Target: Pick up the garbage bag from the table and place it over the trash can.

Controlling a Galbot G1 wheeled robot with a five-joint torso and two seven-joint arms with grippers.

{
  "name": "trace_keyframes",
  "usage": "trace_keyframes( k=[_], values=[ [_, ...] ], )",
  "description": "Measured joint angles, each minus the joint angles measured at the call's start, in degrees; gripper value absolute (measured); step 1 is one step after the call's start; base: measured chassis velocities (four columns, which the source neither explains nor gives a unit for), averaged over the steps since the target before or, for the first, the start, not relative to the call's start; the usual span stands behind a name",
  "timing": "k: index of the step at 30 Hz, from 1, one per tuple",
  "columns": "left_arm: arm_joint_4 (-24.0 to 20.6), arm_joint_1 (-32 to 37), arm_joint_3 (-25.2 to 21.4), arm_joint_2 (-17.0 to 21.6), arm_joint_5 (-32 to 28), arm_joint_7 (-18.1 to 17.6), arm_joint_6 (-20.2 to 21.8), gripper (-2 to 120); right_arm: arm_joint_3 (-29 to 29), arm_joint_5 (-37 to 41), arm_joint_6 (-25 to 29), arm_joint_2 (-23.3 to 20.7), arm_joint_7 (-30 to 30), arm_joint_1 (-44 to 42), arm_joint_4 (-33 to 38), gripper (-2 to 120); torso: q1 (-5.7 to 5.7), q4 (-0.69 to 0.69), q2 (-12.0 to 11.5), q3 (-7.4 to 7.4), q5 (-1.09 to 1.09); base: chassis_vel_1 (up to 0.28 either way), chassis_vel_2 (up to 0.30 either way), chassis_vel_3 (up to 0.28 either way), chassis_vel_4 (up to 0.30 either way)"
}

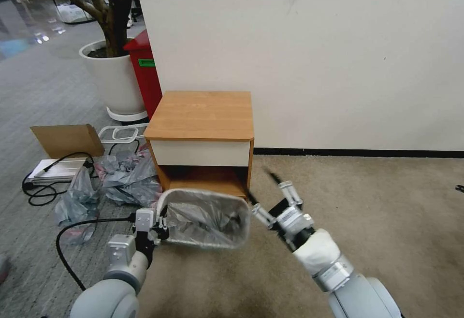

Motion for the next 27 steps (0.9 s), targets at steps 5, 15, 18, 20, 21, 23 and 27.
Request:
trace_keyframes(
  k=[5,15,18,20,21,23,27],
  values=[
    [0.0,0.2,2.5,-1.0,6.9,0.3,-1.9,3,-6.9,2.9,-7.9,-5.4,-1.5,3.5,-1.1,20,0.0,0.0,0.0,0.0,0.0,0.0,0.0,0.0,0.0],
    [1.3,0.6,5.0,-2.5,12.4,0.6,-3.6,3,-14.5,9.9,-16.7,-5.8,-0.1,10.5,-7.8,0,0.0,0.0,0.0,0.0,-0.01,0.0,0.0,0.0,0.0],
    [1.4,0.6,5.5,-2.7,12.6,0.6,-3.6,3,-16.3,9.8,-18.2,-4.8,0.0,12.6,-10.3,0,0.0,0.0,0.0,0.0,-0.02,0.0,0.0,0.0,0.0],
    [1.6,0.5,5.6,-2.7,12.8,0.6,-3.6,3,-17.3,9.4,-19.3,-4.1,0.0,14.0,-12.1,0,0.0,0.0,0.0,0.0,-0.01,0.0,0.0,0.0,0.0],
    [1.7,0.5,5.8,-2.7,12.9,0.6,-3.6,3,-18.0,8.7,-20.2,-3.5,0.0,15.1,-13.6,0,0.0,0.0,0.0,0.0,-0.01,0.0,0.0,0.0,0.0],
    [1.7,0.6,5.9,-2.7,13.1,0.6,-3.6,3,-18.7,8.1,-21.1,-2.9,0.0,16.2,-14.9,0,0.0,0.0,0.0,0.0,-0.01,0.0,0.0,0.0,0.0],
    [1.8,0.7,6.4,-2.8,13.3,0.5,-3.7,3,-20.2,7.0,-22.8,-1.6,-0.1,18.3,-17.7,0,0.0,0.0,0.0,0.0,-0.02,0.0,0.0,0.0,0.0]
  ],
)
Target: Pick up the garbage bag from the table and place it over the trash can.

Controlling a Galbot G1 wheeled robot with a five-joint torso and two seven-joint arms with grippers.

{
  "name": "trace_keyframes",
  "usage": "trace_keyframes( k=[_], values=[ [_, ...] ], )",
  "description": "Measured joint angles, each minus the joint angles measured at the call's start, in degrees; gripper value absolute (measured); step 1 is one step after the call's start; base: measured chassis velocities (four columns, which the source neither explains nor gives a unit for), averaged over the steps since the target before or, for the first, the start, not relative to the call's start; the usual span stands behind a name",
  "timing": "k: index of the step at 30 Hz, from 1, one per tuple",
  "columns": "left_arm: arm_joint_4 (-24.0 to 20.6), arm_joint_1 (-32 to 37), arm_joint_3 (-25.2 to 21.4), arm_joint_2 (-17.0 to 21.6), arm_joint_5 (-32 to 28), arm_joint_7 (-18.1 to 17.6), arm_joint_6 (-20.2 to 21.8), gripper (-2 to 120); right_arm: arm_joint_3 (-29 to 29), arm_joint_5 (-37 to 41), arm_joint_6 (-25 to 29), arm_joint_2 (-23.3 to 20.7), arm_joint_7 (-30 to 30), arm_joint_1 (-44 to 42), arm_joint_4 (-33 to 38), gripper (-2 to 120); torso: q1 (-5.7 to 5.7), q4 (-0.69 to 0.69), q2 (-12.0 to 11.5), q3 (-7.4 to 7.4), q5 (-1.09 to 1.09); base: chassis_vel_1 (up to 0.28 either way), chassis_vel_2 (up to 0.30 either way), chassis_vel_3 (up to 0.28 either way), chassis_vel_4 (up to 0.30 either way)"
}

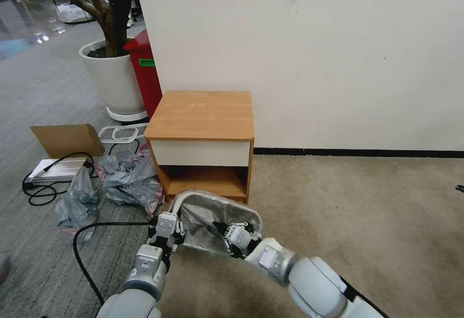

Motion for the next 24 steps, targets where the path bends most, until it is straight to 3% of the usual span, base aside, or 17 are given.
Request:
trace_keyframes(
  k=[9,24],
  values=[
    [-0.1,0.8,1.6,-0.4,2.3,-0.4,0.0,3,-3.9,-2.2,-5.0,2.6,0.4,4.1,-4.7,0,0.0,0.0,0.0,0.0,0.0,0.0,0.0,0.0,0.0],
    [-2.1,2.5,3.9,-0.9,3.5,-0.5,0.1,3,-4.6,-3.7,-5.2,3.7,0.4,6.5,-9.1,0,0.0,0.0,0.0,0.0,0.0,0.0,0.0,0.0,0.0]
  ],
)
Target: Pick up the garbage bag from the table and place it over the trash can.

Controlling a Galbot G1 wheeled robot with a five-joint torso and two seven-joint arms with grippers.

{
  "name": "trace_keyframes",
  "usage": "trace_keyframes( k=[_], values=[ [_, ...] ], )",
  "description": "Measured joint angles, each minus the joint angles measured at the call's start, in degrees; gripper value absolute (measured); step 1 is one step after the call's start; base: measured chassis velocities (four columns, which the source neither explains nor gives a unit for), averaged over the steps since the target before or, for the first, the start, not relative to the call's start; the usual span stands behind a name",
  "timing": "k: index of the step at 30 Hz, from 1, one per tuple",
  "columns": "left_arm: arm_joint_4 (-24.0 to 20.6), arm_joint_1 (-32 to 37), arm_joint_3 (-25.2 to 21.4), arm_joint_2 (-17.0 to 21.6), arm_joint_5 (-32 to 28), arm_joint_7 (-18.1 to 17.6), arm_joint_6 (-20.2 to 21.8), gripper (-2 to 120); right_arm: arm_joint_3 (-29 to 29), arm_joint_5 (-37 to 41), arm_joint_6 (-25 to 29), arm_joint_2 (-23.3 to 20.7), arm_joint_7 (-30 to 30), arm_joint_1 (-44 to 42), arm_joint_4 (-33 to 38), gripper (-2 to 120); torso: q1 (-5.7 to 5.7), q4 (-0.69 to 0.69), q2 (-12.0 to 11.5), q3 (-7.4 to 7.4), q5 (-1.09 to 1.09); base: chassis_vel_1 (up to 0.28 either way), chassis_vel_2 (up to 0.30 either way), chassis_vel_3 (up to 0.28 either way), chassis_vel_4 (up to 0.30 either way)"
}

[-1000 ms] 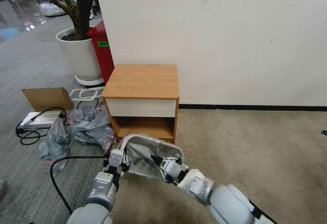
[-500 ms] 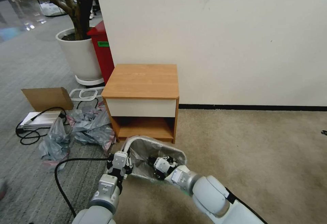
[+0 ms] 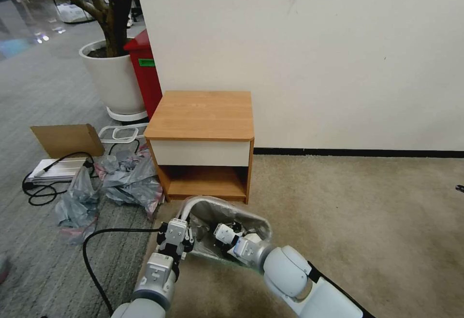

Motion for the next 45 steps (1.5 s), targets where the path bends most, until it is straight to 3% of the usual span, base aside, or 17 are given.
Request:
trace_keyframes(
  k=[20,36,45],
  values=[
    [-1.7,0.9,-0.2,-0.3,-0.2,0.1,0.0,3,0.4,-0.1,0.6,0.7,0.1,1.2,-2.5,0,0.0,0.01,0.0,0.0,0.0,0.0,0.0,0.0,0.0],
    [1.9,-3.2,-4.9,0.0,-5.2,0.0,1.6,3,5.3,-1.5,5.1,-2.0,-1.2,-6.7,8.3,0,0.0,0.0,0.0,0.0,0.0,0.0,0.0,0.0,0.0],
    [1.8,-4.3,-6.5,-0.2,-15.0,-2.8,5.2,3,11.8,5.1,6.3,-4.9,0.4,-14.1,19.3,0,0.0,0.0,0.0,0.0,0.0,0.0,0.0,0.0,0.0]
  ],
)
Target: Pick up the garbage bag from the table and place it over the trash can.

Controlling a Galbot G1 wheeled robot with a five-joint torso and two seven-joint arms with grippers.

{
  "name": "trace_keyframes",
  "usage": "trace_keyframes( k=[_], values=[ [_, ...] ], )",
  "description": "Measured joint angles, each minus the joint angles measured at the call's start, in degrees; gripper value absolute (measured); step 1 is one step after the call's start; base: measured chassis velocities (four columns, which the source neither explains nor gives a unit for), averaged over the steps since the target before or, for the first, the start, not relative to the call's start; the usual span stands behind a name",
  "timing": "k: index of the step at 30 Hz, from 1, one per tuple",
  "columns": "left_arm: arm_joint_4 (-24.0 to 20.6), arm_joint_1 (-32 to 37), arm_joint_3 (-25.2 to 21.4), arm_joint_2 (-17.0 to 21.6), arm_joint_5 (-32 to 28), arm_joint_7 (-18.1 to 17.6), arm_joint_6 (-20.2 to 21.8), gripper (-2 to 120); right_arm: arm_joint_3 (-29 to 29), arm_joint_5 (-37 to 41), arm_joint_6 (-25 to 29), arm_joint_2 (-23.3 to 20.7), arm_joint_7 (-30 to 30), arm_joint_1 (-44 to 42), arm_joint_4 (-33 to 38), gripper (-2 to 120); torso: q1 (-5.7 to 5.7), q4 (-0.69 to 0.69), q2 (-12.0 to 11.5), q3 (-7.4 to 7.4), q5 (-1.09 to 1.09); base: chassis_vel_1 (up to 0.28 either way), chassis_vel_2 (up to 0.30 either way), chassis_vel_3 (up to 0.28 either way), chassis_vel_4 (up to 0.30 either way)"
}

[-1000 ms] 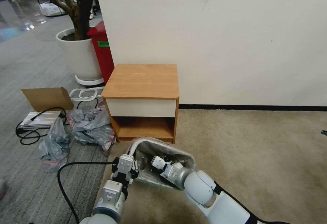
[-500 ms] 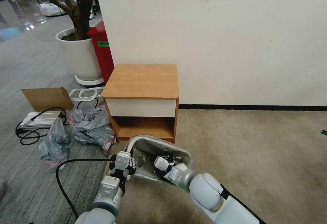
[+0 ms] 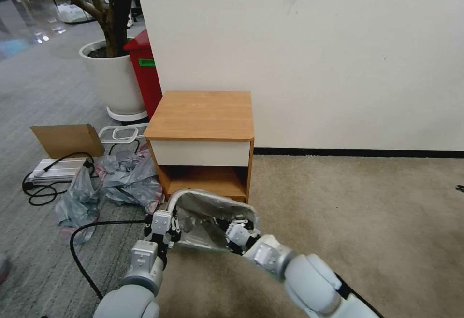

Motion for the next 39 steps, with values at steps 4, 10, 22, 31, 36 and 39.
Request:
trace_keyframes(
  k=[4,10,22,31,36,39],
  values=[
    [-1.3,-0.2,0.0,0.0,-4.0,-1.2,3.2,3,2.5,6.7,-1.1,0.6,3.8,-2.9,4.7,5,0.0,0.01,0.0,0.0,0.0,0.0,0.0,0.0,0.0],
    [-2.9,0.1,-0.6,-0.1,-12.5,-3.5,8.1,3,6.6,12.3,1.5,6.1,7.9,-7.6,8.1,28,0.0,0.0,0.0,0.0,0.0,0.0,0.0,0.0,0.0],
    [-1.4,-0.3,-2.1,-0.3,-32.2,-6.5,15.0,3,8.4,13.3,6.6,13.4,9.2,-12.5,5.9,75,0.0,0.01,0.0,0.0,0.0,0.0,0.0,0.0,0.0],
    [1.3,-0.6,-1.1,-0.1,-31.5,-6.2,15.0,3,11.0,13.4,7.4,14.3,7.9,-12.2,4.8,100,0.0,0.01,0.0,0.0,0.0,0.0,0.0,0.0,0.0],
    [2.3,-0.7,-0.7,-0.3,-30.8,-6.2,14.9,3,11.3,13.4,7.6,14.3,7.5,-12.2,4.5,100,0.0,0.0,0.0,0.0,0.0,0.0,0.0,0.0,0.0],
    [2.6,-0.8,-0.7,-0.3,-30.7,-6.2,14.9,4,11.2,13.4,7.7,14.3,7.4,-12.0,4.4,100,0.0,0.0,0.0,0.0,0.0,0.0,0.0,0.0,0.0]
  ],
)
